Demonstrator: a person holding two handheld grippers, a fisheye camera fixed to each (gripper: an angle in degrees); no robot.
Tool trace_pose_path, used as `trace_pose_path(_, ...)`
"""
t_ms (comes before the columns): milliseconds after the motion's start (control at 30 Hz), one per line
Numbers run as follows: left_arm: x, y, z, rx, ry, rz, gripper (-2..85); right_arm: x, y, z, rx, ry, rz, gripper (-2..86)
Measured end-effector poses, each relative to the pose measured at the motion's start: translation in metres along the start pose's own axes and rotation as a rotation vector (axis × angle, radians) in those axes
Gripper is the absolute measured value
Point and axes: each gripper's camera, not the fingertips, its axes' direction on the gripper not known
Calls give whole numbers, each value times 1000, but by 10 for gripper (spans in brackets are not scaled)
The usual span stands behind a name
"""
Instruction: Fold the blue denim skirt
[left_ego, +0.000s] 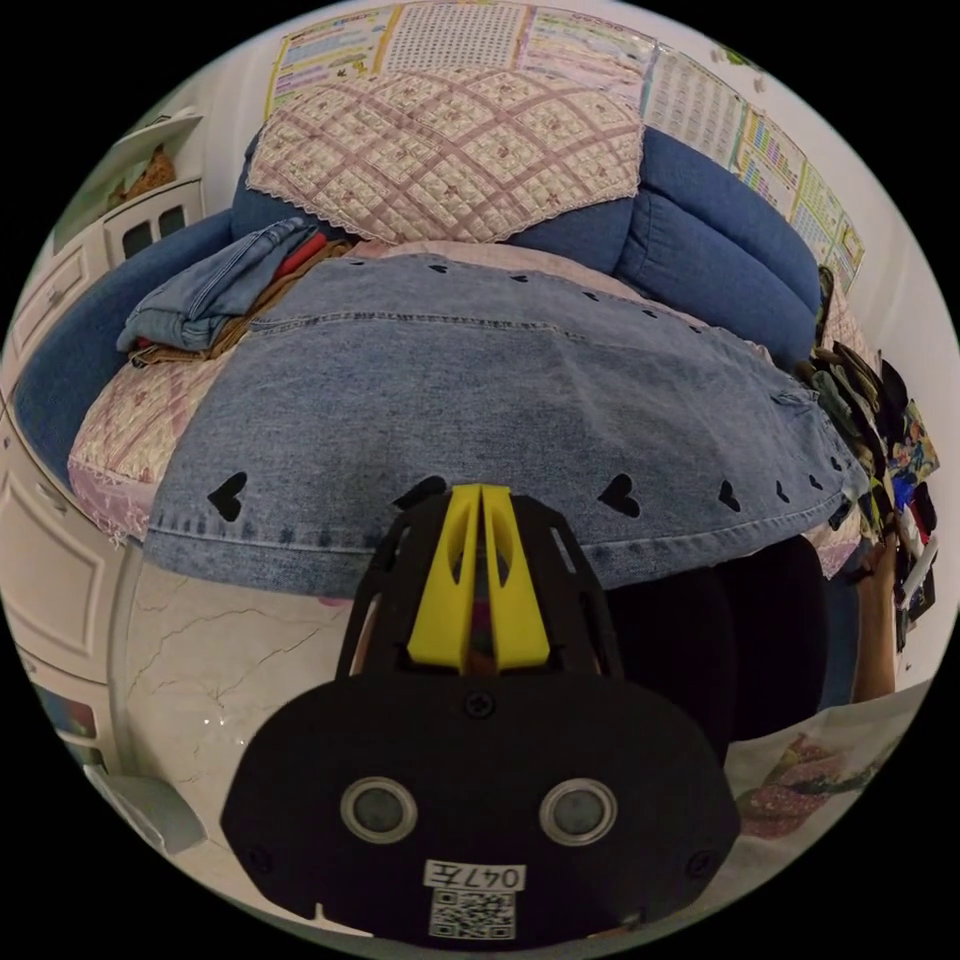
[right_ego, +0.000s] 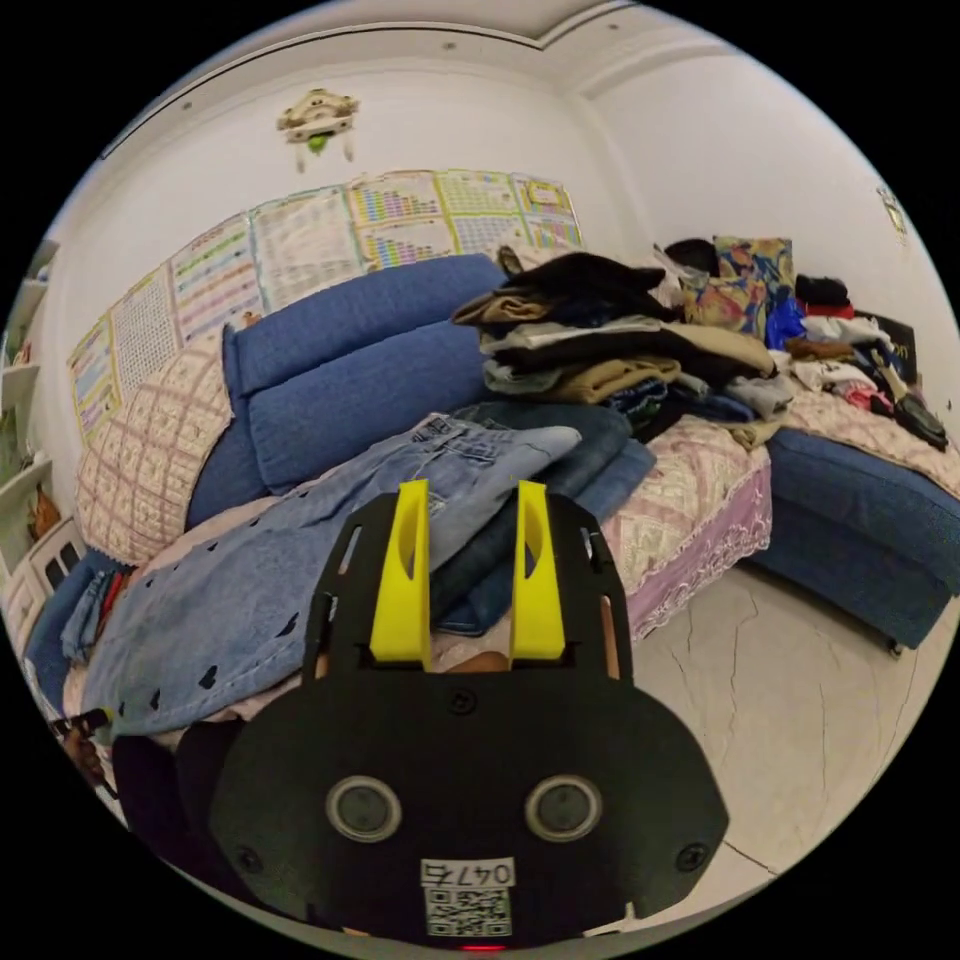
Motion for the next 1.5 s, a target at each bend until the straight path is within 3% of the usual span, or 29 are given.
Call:
trace_pose_path(167, -5, 37, 6, -10, -33, 22, -10, 60, 40, 15, -39, -6, 120, 62)
trace_pose_path(433, -35, 91, 2, -15, -30, 17, -10, 99, 78, 44, -73, -46, 140, 24)
trace_pose_path(567, -48, 117, -5, -11, -52, 22, -10, 92, 94, 57, -83, -40, 51, -9)
trace_pose_path(800, -78, 149, -24, -27, -62, 34, -10, 46, 145, 99, -223, 59, -327, -10)
trace_pose_path(1500, -165, 198, -110, -27, -66, 32, -10, 96, 223, 107, -230, -19, -262, -11)
